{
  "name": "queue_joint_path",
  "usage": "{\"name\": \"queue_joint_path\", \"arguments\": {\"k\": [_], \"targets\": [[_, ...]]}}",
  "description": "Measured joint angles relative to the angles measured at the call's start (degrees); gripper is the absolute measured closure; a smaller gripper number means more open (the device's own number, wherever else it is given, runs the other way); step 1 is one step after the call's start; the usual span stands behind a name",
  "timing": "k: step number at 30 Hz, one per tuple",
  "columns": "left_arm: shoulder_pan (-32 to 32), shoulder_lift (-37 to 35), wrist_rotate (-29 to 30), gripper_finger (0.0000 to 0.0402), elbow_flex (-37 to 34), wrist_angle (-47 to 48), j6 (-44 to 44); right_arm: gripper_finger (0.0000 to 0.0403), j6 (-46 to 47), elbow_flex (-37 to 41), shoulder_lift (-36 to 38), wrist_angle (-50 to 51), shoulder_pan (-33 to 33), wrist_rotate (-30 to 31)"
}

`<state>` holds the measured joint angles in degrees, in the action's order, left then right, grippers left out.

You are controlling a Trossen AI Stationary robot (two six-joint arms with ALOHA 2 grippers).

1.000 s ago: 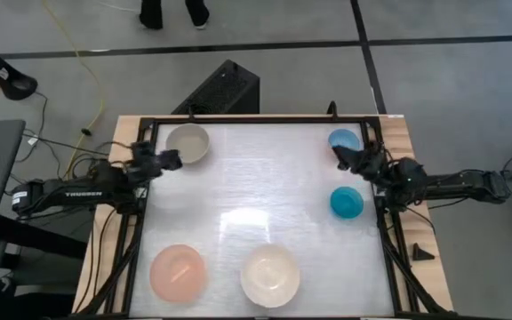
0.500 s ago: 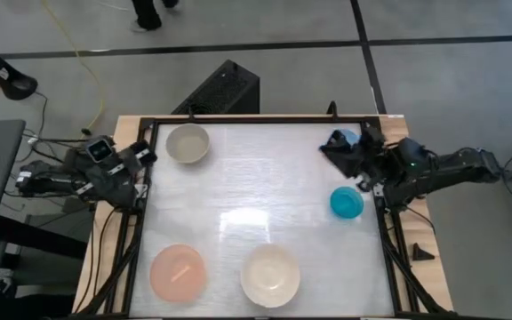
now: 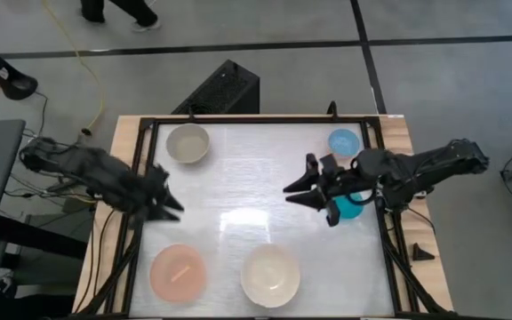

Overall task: Nest bowls inside each other
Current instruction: Stack the orange bowl on top of the white bowl

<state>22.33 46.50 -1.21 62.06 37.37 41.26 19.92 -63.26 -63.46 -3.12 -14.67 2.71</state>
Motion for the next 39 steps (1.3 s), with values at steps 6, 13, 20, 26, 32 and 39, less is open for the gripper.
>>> {"name": "queue_joint_path", "arguments": {"k": [6, 13, 20, 26, 32, 39], "targets": [[11.84, 10.46, -1.24, 0.0237, -2.31, 12.13, 7.54, 0.0255, 2.46, 0.02, -2.08, 1.49, -0.20, 0.05], [19.55, 19.97, 7.64, 0.0237, -2.73, 20.13, 6.42, 0.0255, 3.49, 0.02, -2.56, 3.91, -0.20, 0.27], [20.33, 27.23, 10.89, 0.0237, -2.73, 21.50, 6.43, 0.0255, 8.21, -0.01, -3.31, 8.08, -0.20, 0.30], [20.15, 27.22, 15.27, 0.0237, -2.73, 21.15, 7.95, 0.0255, 13.28, 0.01, -14.69, -0.95, -1.64, -8.21], [19.61, 20.76, 21.55, 0.0237, -2.73, 21.33, 12.59, 0.0255, 19.98, -0.01, -30.37, -23.76, 0.23, -14.70], [19.61, 8.75, 30.70, 0.0237, -2.73, 20.31, 18.25, 0.0255, 21.68, -10.81, -44.06, -24.34, 3.85, -23.90]]}}
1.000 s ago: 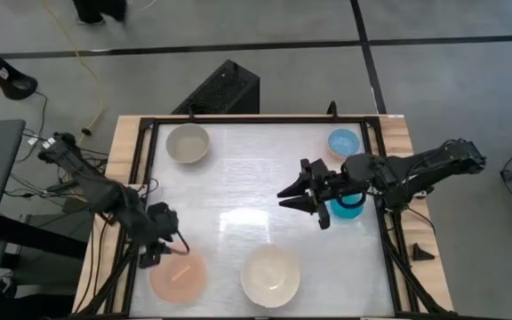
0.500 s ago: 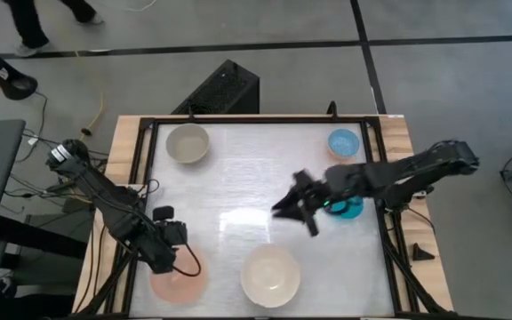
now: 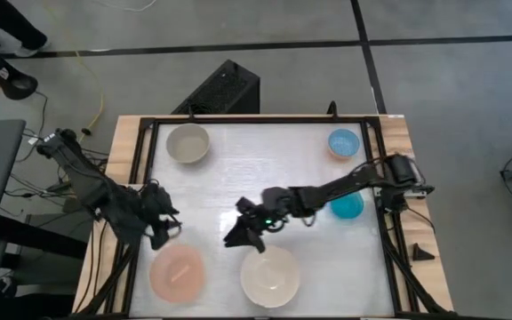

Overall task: Nest bowls inside each other
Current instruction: Stack the orange bowl on top of the white bowl

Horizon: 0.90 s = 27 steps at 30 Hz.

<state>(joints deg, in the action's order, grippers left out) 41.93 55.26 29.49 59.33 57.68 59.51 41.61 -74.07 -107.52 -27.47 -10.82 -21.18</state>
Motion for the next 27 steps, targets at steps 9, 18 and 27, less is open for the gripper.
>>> {"name": "queue_joint_path", "arguments": {"k": [9, 18, 27], "targets": [[0.00, -9.51, 6.96, 0.0237, 0.00, -3.44, -0.09, 0.0255, -13.47, -35.63, -16.89, 40.10, 0.29, -3.81], [0.13, -12.61, 15.07, 0.0237, 0.00, -9.27, -4.61, 0.0255, -11.23, -60.45, -32.02, 58.84, 0.44, 2.74], [2.43, -18.35, 20.12, 0.0237, -0.02, -14.44, -11.61, 0.0255, -7.50, -58.65, -34.21, 57.39, -0.25, 3.51]]}}
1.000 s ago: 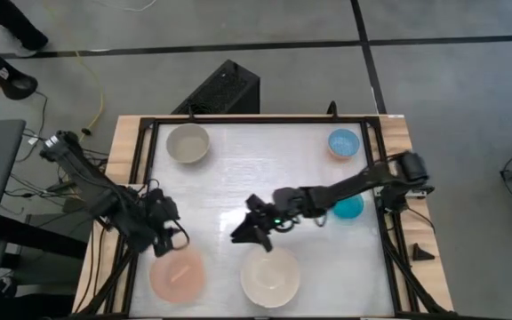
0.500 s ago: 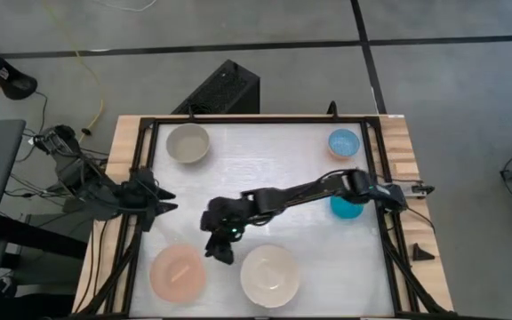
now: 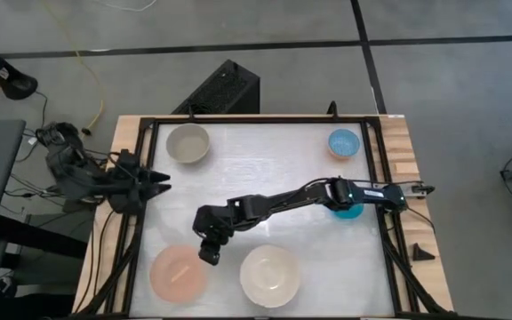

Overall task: Nest bowls inside each other
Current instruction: Stack the orange bowl on top of the white bowl

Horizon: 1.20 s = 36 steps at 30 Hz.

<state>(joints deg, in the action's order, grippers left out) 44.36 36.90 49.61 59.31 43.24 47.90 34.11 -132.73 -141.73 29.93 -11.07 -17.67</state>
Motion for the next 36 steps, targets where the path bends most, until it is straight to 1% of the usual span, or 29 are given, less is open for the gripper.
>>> {"name": "queue_joint_path", "arguments": {"k": [2, 4, 6, 9, 11, 13, 15, 18, 22, 26, 30, 33, 36], "targets": [[0.04, -0.54, -7.47, 0.0237, 0.04, 2.21, 3.03, 0.0255, -0.05, 0.02, -0.17, 0.23, -0.22, -0.22], [0.06, 0.15, -17.01, 0.0237, -0.09, 5.70, 9.40, 0.0255, -0.05, 0.07, -0.22, 0.40, -0.31, -0.26], [0.23, 2.26, -27.01, 0.0237, -1.51, 6.46, 15.98, 0.0255, -0.02, 0.07, 0.14, 0.86, 0.06, -0.20], [1.94, 6.84, -40.09, 0.0237, -6.11, 3.81, 23.41, 0.0255, 0.31, 0.04, 0.96, 3.32, 1.07, 1.06], [3.47, 10.73, -44.92, 0.0237, -9.43, -0.31, 25.51, 0.0255, 0.34, 0.04, 1.39, 7.48, 1.98, 2.29], [4.68, 14.65, -46.04, 0.0237, -12.53, -4.40, 26.67, 0.0255, 0.29, 0.05, 2.21, 13.04, 2.93, 4.94], [5.62, 18.25, -44.75, 0.0237, -14.82, -8.08, 27.66, 0.0255, -0.13, 0.15, 3.45, 20.40, 3.78, 9.88], [5.88, 23.29, -42.19, 0.0237, -17.41, -11.27, 28.45, 0.0255, -1.89, 0.11, 6.11, 28.06, 4.53, 18.24], [4.34, 29.96, -41.59, 0.0237, -19.09, -14.53, 27.01, 0.0255, -4.00, 0.09, 9.47, 34.84, 5.13, 25.11], [1.51, 36.56, -41.30, 0.0237, -20.97, -19.01, 25.41, 0.0255, -4.60, 0.09, 12.38, 39.55, 5.59, 28.55], [-2.50, 42.56, -39.80, 0.0237, -20.98, -19.73, 22.21, 0.0255, -4.59, 0.07, 14.43, 45.56, 5.54, 31.55], [-6.70, 45.76, -38.14, 0.0237, -20.96, -22.33, 18.55, 0.0255, -3.94, 0.07, 15.49, 50.47, 4.81, 33.45], [-12.66, 48.02, -37.80, 0.0237, -20.94, -28.56, 12.27, 0.0255, -2.91, 0.07, 16.46, 54.00, 3.72, 34.91]]}}
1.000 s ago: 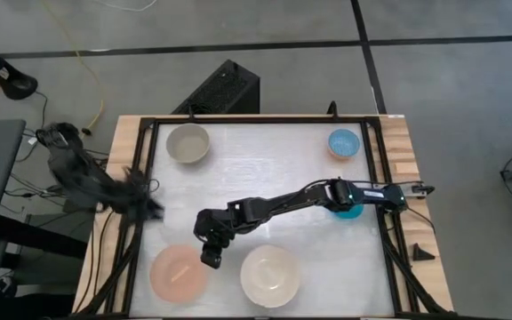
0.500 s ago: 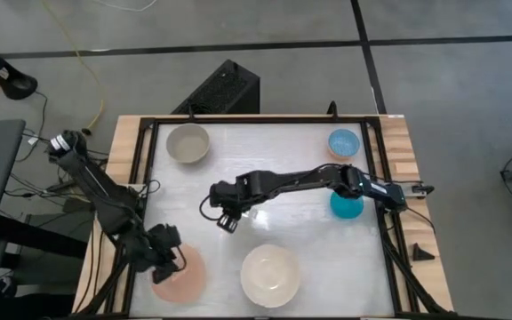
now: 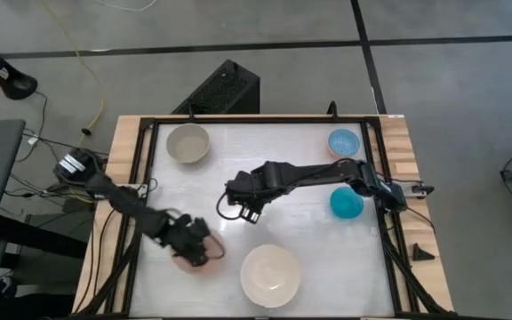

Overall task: Nest bowls inside each other
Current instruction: Stack the orange bowl on top of the white bowl

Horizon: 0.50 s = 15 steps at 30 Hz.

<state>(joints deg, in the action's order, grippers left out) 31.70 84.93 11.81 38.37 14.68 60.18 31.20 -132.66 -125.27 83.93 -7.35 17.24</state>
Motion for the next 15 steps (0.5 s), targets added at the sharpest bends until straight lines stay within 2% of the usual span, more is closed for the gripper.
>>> {"name": "queue_joint_path", "arguments": {"k": [5, 9, 12, 15], "targets": [[-11.91, 2.15, -1.40, 0.0237, 0.00, -11.03, -10.69, 0.0255, 1.80, 0.00, 0.52, 3.16, -2.13, 1.22], [-21.32, 2.21, -3.34, 0.0237, 0.00, -15.17, -16.63, 0.0256, 3.54, 0.00, 0.52, 6.06, -4.04, 3.73], [-27.75, 1.97, -7.48, 0.0237, 0.00, -17.69, -21.29, 0.0255, 3.76, 0.04, 0.97, 5.72, -5.56, 4.97], [-33.12, 1.19, -14.23, 0.0237, 0.00, -19.86, -24.97, 0.0255, 3.09, 0.02, 1.94, 3.68, -6.74, 5.89]]}}
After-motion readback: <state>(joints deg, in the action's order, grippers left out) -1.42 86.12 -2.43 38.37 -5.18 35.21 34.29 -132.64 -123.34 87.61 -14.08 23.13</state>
